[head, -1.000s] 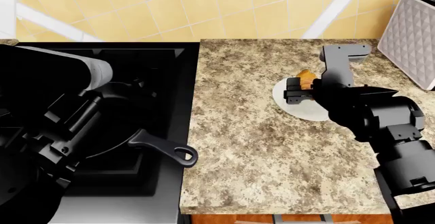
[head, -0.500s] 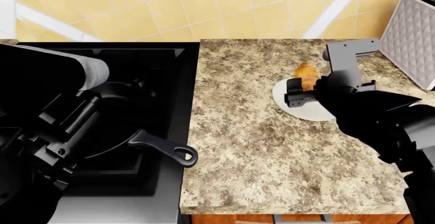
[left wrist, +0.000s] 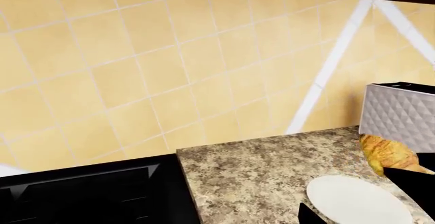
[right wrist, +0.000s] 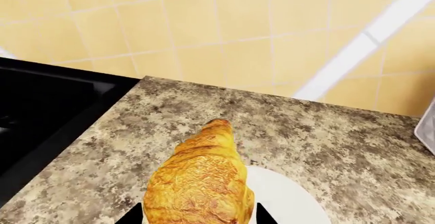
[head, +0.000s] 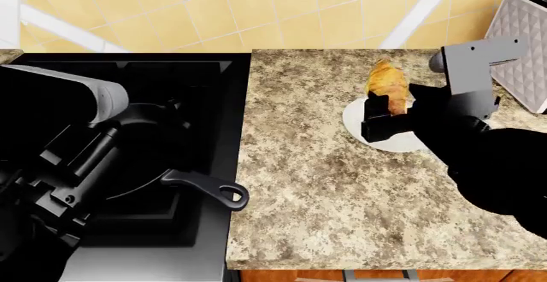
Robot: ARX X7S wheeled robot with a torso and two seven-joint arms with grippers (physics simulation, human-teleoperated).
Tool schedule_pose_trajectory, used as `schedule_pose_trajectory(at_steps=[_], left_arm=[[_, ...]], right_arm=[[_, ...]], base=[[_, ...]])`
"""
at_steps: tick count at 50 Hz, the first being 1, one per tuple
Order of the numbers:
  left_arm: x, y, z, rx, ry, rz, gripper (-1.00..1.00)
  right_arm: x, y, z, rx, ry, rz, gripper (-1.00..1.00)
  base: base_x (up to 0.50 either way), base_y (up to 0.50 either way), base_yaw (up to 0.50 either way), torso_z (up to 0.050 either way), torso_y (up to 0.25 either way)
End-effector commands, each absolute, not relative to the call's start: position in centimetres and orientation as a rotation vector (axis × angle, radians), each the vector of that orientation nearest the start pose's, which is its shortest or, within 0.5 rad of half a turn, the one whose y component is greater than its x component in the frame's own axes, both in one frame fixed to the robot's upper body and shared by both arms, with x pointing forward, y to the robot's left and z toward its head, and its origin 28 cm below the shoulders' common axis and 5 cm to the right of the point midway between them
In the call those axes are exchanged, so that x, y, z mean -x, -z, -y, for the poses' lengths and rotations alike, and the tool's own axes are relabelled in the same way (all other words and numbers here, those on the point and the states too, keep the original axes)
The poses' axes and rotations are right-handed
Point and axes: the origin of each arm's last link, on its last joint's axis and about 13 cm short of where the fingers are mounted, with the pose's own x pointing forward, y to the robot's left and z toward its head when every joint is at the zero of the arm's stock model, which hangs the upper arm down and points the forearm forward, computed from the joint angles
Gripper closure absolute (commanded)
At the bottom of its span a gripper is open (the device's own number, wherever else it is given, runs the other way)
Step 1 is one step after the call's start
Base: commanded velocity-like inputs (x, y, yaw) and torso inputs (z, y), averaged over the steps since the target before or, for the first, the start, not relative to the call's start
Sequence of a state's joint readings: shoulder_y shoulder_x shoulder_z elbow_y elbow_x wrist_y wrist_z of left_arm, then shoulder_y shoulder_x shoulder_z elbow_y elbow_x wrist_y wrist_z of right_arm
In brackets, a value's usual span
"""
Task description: Pick the croissant and place it on the pan. Then turn on the stove to warm the croissant.
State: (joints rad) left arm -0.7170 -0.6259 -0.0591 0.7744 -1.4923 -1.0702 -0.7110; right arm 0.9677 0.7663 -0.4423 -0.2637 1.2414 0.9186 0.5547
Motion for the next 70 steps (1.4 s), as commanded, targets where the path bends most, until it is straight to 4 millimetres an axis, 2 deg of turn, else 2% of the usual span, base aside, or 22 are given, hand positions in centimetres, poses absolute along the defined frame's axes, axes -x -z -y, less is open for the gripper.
schedule_pose_trajectory(at_steps=[1,14,26,32,70], left_arm=[[-19.2,-25.4,-23.5,0.023,0.321,0.114,-1.00],[-18.9,-25.3,-23.6,0.024,0.312,0.128,-1.00],[-18.6,-25.4,-23.6,0.023,0.313,0.139,-1.00],[-18.5,-25.3,-23.6,0.022,0.314,0.135,-1.00],[-18.9,-25.4,-23.1,0.019,0.334,0.132,-1.00]], right_arm=[[-23.8,-25.9,15.3,0.145,-0.188,-0.087,1.00],[-20.9,-26.2,15.4,0.166,-0.211,-0.049,1.00],[-19.6,-25.9,15.6,0.141,-0.221,-0.025,1.00],[-19.4,-25.9,15.5,0.117,-0.238,-0.015,1.00],[-20.0,-25.7,15.1,0.146,-0.291,-0.019,1.00]], base=[[0.00,0.00,0.00,0.000,0.000],[0.00,0.00,0.00,0.000,0.000],[0.00,0.00,0.00,0.000,0.000],[0.00,0.04,0.00,0.000,0.000],[0.00,0.50,0.00,0.000,0.000]])
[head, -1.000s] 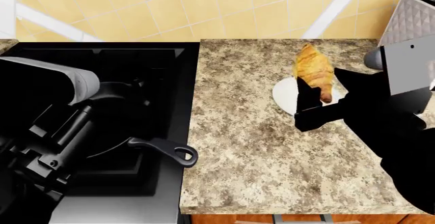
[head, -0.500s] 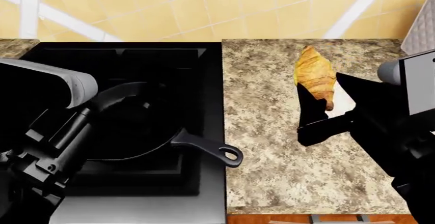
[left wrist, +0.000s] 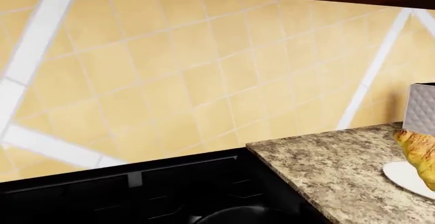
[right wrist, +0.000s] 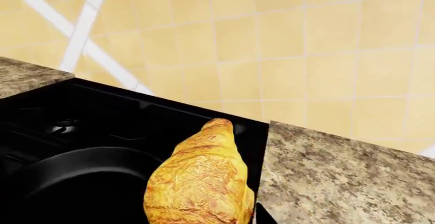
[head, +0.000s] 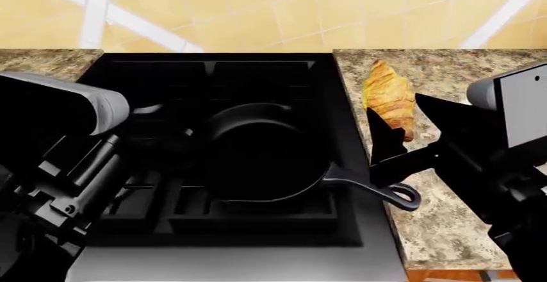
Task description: Pick the croissant and place it on the pan. Then turn on the stove to warm the croissant.
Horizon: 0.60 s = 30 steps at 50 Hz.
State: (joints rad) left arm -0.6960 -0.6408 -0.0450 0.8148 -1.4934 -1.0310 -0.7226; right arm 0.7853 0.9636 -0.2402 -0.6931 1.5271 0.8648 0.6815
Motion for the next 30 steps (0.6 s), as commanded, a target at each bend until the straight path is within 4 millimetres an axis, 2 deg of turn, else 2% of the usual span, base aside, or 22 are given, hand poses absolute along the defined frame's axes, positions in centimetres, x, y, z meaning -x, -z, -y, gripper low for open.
schedule_pose_trajectory(at_steps=[1,17,30], left_arm=[[-18.87,-25.39,-23.12,0.019,0.334,0.132,-1.00],[-18.79,-25.38,-23.11,0.020,0.333,0.133,-1.00],[-18.79,-25.38,-23.10,0.021,0.332,0.134,-1.00]], right_arm=[[-19.98,-25.66,15.14,0.147,-0.292,-0.020,1.00],[-20.10,-25.55,15.16,0.130,-0.298,-0.025,1.00],[-20.48,-26.36,15.22,0.163,-0.347,-0.062,1.00]], base=[[0.00,0.50,0.00,0.000,0.000],[0.00,0.44,0.00,0.000,0.000],[0.00,0.01,0.00,0.000,0.001]])
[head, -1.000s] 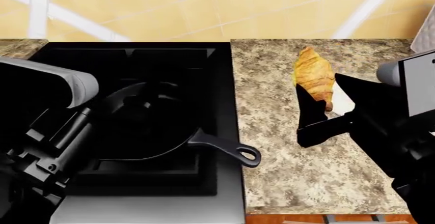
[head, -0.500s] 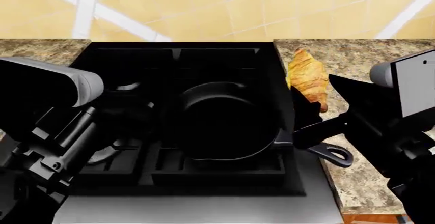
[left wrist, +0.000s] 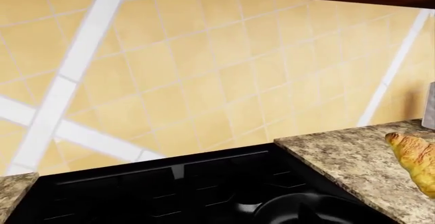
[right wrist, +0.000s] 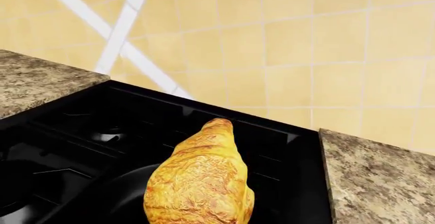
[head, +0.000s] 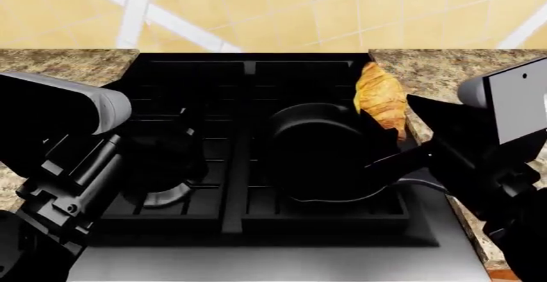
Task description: Pick the croissant and place it on the pan. Then turn on the stove to warm the croissant.
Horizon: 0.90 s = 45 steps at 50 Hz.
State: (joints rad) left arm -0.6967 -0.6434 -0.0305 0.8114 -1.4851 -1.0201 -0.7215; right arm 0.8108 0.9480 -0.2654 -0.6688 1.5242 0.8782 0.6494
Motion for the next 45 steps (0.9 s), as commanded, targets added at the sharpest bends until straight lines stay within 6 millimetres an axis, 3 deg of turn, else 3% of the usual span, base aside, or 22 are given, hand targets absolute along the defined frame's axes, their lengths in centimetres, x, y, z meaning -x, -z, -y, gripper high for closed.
schedule_pose_trajectory(at_steps=[1,24,45], left_arm=[[-18.8,-25.4,-23.1,0.021,0.332,0.134,-1.00],[-19.3,-25.9,-23.0,0.009,0.343,0.159,-1.00],[-19.2,-26.0,-23.1,0.009,0.331,0.164,-1.00]], right_arm=[[-20.5,-26.5,15.3,0.168,-0.355,-0.071,1.00],[-23.5,-30.3,16.1,0.221,-0.509,-0.212,1.00],[-26.2,-31.6,16.9,0.314,-0.614,-0.348,1.00]], base=[[0.00,0.00,0.00,0.000,0.000],[0.00,0.00,0.00,0.000,0.000],[0.00,0.00,0.00,0.000,0.000]])
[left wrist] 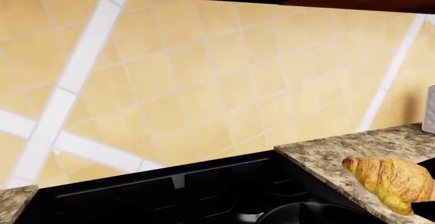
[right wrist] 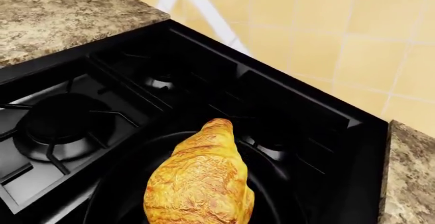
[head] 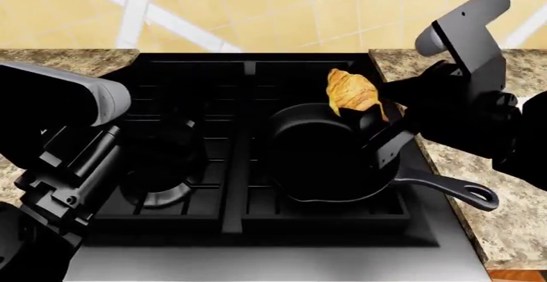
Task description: Pick the croissant and place it on the pan. Then turn on the stove to warm the croissant.
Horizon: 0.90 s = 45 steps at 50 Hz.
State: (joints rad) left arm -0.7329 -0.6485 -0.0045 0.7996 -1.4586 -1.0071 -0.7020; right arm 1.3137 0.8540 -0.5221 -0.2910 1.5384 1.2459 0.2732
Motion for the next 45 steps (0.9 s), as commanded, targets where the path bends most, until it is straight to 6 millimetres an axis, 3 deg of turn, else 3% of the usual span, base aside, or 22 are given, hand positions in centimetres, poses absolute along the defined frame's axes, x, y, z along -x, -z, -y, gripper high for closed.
schedule_pose_trajectory(at_steps=[1,29,45], left_arm=[[-19.2,-26.0,-23.2,0.010,0.331,0.164,-1.00],[-19.5,-25.8,-23.2,0.016,0.341,0.162,-1.00],[-19.4,-25.6,-23.2,0.018,0.340,0.158,-1.00]], right_arm=[[-26.3,-31.6,16.9,0.316,-0.616,-0.353,1.00],[-30.0,-29.9,16.1,0.365,-0.676,-0.446,1.00],[-31.1,-28.4,15.9,0.379,-0.685,-0.484,1.00]], base=[[0.00,0.00,0.00,0.000,0.000],[0.00,0.00,0.00,0.000,0.000],[0.00,0.00,0.00,0.000,0.000]])
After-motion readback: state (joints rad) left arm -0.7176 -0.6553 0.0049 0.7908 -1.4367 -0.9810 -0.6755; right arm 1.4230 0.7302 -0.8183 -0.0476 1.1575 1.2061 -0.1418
